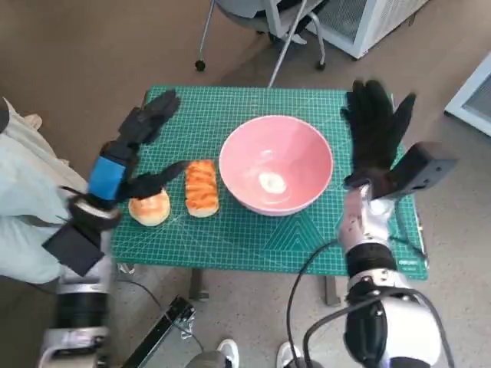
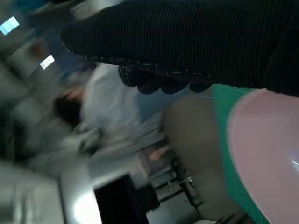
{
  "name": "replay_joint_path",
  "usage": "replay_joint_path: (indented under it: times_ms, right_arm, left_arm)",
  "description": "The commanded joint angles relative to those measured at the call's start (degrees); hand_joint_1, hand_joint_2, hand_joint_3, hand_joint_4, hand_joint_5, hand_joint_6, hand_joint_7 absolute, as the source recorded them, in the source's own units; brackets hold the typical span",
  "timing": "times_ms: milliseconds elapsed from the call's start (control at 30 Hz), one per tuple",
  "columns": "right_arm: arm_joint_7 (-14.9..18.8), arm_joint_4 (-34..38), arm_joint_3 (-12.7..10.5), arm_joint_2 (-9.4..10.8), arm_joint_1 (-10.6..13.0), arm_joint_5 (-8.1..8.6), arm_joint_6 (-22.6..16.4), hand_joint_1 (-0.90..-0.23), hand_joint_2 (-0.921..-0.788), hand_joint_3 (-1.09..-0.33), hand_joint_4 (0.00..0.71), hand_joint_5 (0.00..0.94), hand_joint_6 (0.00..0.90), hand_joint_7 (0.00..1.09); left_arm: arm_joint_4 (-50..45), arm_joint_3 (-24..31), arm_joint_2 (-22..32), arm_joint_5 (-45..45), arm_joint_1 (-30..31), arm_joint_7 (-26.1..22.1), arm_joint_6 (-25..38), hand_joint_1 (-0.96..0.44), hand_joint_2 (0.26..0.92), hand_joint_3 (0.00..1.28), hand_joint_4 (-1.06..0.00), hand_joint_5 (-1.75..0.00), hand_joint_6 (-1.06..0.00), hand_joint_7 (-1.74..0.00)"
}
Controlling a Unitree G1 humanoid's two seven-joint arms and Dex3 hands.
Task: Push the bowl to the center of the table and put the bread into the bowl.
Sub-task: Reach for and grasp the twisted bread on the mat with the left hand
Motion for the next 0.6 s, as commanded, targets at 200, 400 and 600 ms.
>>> replay_joint_path:
  times_ms: [200, 400, 600]
  right_arm:
    - [18.62, -10.81, 8.69, -3.16, 4.63, -2.53, -17.34, -0.527, -0.921, -0.757, 0.405, 0.031, 0.093, 0.81]
    - [21.67, -16.48, 10.95, -2.60, 6.94, -0.45, -20.43, -0.540, -0.921, -0.763, 0.410, 0.025, 0.060, 0.88]
    - [22.41, -19.11, 12.08, -2.24, 8.40, 0.90, -20.04, -0.542, -0.921, -0.767, 0.417, 0.027, 0.042, 0.93]
  left_arm:
    - [7.84, -5.64, 13.52, 6.77, -8.25, -12.43, -2.09, -0.23, 0.908, 0.05, -0.43, -0.01, -0.35, -0.33]
    - [12.63, -10.17, 15.12, 9.96, -12.94, -16.29, -4.92, -0.09, 0.874, 0.01, -0.45, -0.01, -0.43, -0.29]
    - [16.58, -14.78, 15.54, 17.80, -16.83, -13.70, -9.53, -0.06, 0.846, 0.00, -0.47, -0.01, -0.50, -0.20]
